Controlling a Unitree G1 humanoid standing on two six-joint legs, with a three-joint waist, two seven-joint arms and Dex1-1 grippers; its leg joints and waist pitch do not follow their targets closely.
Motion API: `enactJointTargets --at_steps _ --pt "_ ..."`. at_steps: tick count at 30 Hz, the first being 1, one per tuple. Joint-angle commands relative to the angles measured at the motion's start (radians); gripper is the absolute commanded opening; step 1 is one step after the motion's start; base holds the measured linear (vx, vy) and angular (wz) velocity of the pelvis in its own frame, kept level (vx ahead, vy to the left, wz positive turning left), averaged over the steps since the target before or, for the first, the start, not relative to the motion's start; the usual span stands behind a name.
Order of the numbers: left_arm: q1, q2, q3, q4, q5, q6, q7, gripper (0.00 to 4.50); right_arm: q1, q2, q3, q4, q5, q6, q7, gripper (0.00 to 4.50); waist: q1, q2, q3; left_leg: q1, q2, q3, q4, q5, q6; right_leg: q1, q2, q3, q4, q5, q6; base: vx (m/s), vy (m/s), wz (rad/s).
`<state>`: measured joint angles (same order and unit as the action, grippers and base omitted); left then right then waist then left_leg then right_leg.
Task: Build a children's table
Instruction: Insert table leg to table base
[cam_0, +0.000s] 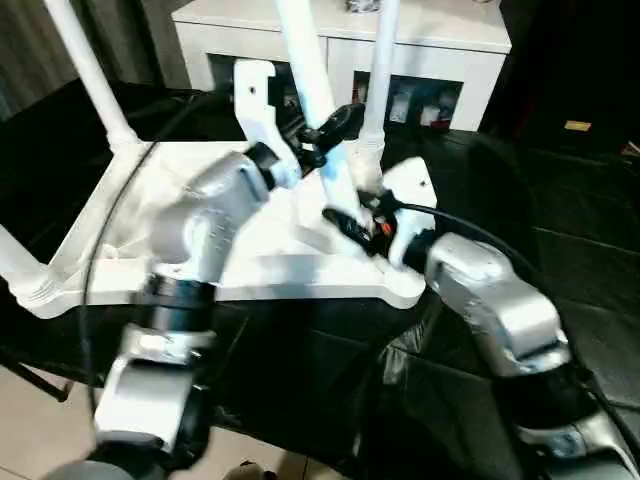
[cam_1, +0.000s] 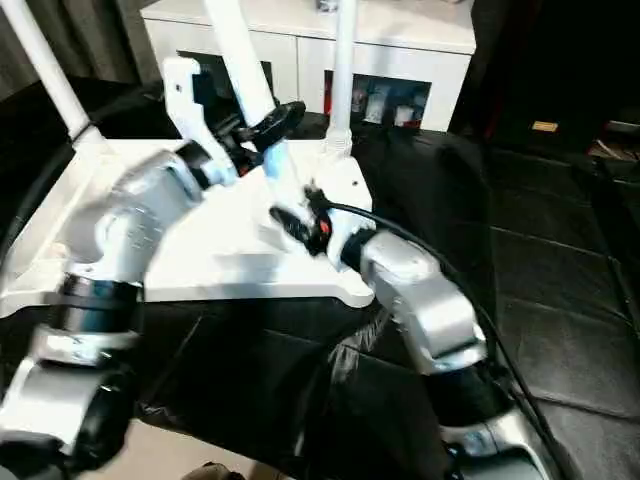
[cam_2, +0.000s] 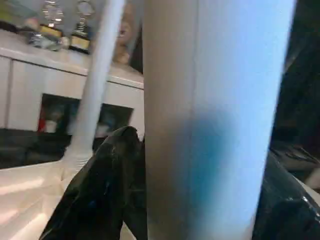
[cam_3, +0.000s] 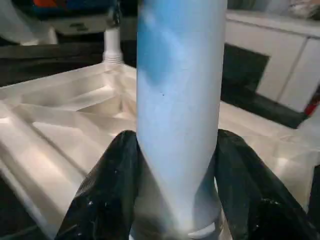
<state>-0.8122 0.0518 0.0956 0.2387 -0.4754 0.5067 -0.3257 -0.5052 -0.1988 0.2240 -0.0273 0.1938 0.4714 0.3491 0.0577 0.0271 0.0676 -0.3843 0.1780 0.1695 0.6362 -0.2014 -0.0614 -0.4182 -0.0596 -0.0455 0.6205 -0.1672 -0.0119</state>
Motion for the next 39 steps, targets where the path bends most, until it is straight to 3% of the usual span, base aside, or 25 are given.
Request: enactJointTargets --at_steps 1,8,15,16,17,21,22,24,25,26,30,33,34,38,39 --pt "0.016 -0.006 0.017 -0.009 0.021 -0.006 0.048 2.68 -0.013 0.007 0.001 -0.011 -0.015 -0.037 -0.013 1.86 -0.002 -0.001 -0.081 0.01 0.033 -0.012 -0.078 -0.133 0.005 0.068 -0.064 0.042 -0.07 -0.166 -0.206 0.0 0.0 0.0" --pt "0.017 -0.02 0.027 -0.02 0.023 -0.014 0.089 2.02 -0.016 0.026 -0.003 0.012 -0.038 -0.065 -0.029 1.86 -0.004 0.0 -0.082 0.009 0.032 -0.012 -0.077 -0.13 0.015 0.066 -0.064 0.042 -0.069 -0.151 -0.207 0.0 0.0 0.0" --pt "0.021 -0.009 0.026 -0.04 0.002 0.001 0.059 1.9 -0.015 0.043 -0.023 0.02 -0.037 -0.087 -0.028 1.86 -0.004 0.003 -0.082 0.011 0.034 -0.013 -0.078 -0.136 0.014 0.066 -0.063 0.042 -0.068 -0.14 -0.21 0.0 0.0 0.0" --pt "0.022 -0.004 0.023 -0.044 -0.007 0.009 0.04 1.89 -0.015 0.049 -0.034 0.016 -0.012 -0.089 -0.006 2.42 -0.004 0.003 -0.082 0.012 0.034 -0.013 -0.078 -0.137 0.016 0.065 -0.064 0.042 -0.067 -0.139 -0.212 0.0 0.0 0.0" --pt "0.023 -0.003 0.022 -0.044 -0.008 0.011 0.037 1.88 -0.014 0.05 -0.036 0.016 -0.007 -0.089 -0.002 2.56 -0.004 0.003 -0.082 0.012 0.034 -0.013 -0.079 -0.145 0.017 0.066 -0.065 0.042 -0.068 -0.146 -0.211 0.0 0.0 0.0" --pt "0.039 0.047 -0.027 -0.086 -0.048 0.072 -0.096 1.88 -0.012 0.043 -0.087 -0.016 0.114 -0.023 0.093 2.78 -0.003 0.002 -0.082 0.014 0.035 -0.014 -0.08 -0.149 0.025 0.066 -0.065 0.042 -0.066 -0.149 -0.212 0.0 0.0 0.0" --pt "0.052 0.077 -0.058 -0.119 -0.074 0.118 -0.164 1.88 -0.01 0.01 -0.098 -0.034 0.178 0.05 0.167 2.9 -0.002 0.0 -0.082 0.016 0.035 -0.013 -0.08 -0.137 0.031 0.067 -0.063 0.042 -0.063 -0.132 -0.22 0.0 0.0 0.0" --pt "0.058 0.088 -0.071 -0.132 -0.085 0.136 -0.191 1.88 -0.01 -0.004 -0.101 -0.042 0.203 0.079 0.198 2.96 0.0 0.003 -0.081 0.014 0.038 -0.013 -0.08 -0.126 0.037 0.065 -0.063 0.042 -0.06 -0.116 -0.228 0.0 0.0 0.0" --pt "0.069 0.112 -0.094 -0.159 -0.11 0.166 -0.251 1.88 -0.006 -0.041 -0.1 -0.054 0.229 0.098 0.261 3.08 0.0 0.005 -0.081 0.015 0.038 -0.011 -0.078 -0.129 0.036 0.062 -0.063 0.043 -0.062 -0.121 -0.23 0.0 0.0 0.0" --pt "0.074 0.135 -0.111 -0.176 -0.135 0.199 -0.302 1.88 -0.003 -0.08 -0.103 -0.068 0.269 0.145 0.322 3.2 0.005 0.0 -0.082 0.016 0.036 -0.011 -0.079 -0.127 0.035 0.068 -0.063 0.042 -0.06 -0.135 -0.232 0.0 0.0 0.0" --pt "0.077 0.187 -0.115 -0.213 -0.229 0.246 -0.47 1.88 0.012 -0.188 -0.091 -0.114 0.342 0.226 0.476 3.44 0.008 -0.003 -0.08 0.014 0.037 -0.01 -0.079 -0.126 0.034 0.07 -0.067 0.043 -0.063 -0.16 -0.231 0.0 0.0 0.0" --pt "0.073 0.201 -0.091 -0.226 -0.276 0.235 -0.564 1.88 0.025 -0.235 -0.08 -0.135 0.373 0.264 0.53 3.46 0.007 -0.006 -0.078 0.011 0.035 -0.01 -0.078 -0.127 0.038 0.07 -0.068 0.043 -0.068 -0.198 -0.224 0.0 0.0 0.0" --pt "0.063 0.202 -0.07 -0.217 -0.302 0.243 -0.588 1.88 0.033 -0.254 -0.071 -0.141 0.38 0.276 0.548 3.09 0.005 -0.006 -0.076 0.01 0.035 -0.009 -0.077 -0.131 0.036 0.067 -0.067 0.043 -0.07 -0.216 -0.22 0.0 0.0 0.0" --pt "0.05 0.205 -0.055 -0.203 -0.324 0.257 -0.603 1.88 0.041 -0.266 -0.06 -0.139 0.371 0.291 0.555 3.07 0.002 -0.004 -0.075 0.013 0.034 -0.01 -0.077 -0.154 0.021 0.062 -0.066 0.041 -0.077 -0.289 -0.199 0.0 0.0 0.0" --pt "0.05 0.205 -0.055 -0.203 -0.324 0.257 -0.603 1.88 0.041 -0.266 -0.06 -0.139 0.371 0.291 0.555 2.86 0.002 -0.004 -0.075 0.015 0.034 -0.01 -0.077 -0.16 0.02 0.061 -0.066 0.041 -0.079 -0.304 -0.195 0.0 0.0 0.0"
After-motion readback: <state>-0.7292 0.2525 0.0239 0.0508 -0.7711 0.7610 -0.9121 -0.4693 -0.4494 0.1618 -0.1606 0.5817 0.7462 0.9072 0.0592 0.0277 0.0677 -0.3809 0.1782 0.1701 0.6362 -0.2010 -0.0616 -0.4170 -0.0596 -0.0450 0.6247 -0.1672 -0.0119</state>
